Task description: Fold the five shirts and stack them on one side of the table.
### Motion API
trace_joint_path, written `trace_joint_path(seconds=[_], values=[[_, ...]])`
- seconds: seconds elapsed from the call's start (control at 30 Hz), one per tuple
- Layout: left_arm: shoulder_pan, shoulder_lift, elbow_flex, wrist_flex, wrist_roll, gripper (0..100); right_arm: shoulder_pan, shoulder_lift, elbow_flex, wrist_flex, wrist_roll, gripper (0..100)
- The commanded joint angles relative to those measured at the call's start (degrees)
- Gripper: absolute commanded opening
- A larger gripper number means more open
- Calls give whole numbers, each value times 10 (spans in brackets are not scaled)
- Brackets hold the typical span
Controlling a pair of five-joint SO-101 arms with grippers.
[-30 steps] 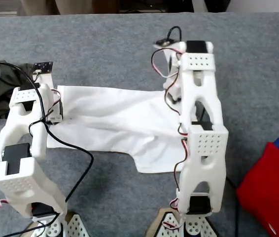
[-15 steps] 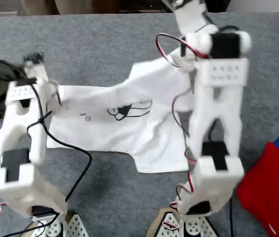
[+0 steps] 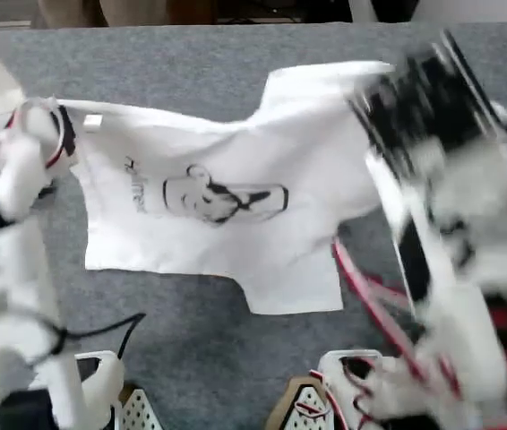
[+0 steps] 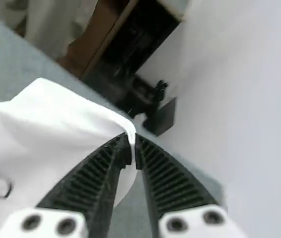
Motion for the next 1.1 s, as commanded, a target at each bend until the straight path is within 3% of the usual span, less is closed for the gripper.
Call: trace_joint_path(seconds=[0.0, 0.37, 0.7, 1.07], values=[[4, -73, -48, 33, 1, 19, 36, -54, -18, -20, 5, 4], [0, -181, -103, 135, 0, 19, 58, -173, -17, -65, 22, 4], [0, -225, -99, 147, -31, 19, 58, -155, 11, -199, 102, 4], [0, -224, -89, 128, -28, 19, 53, -123, 12, -273, 151, 5]])
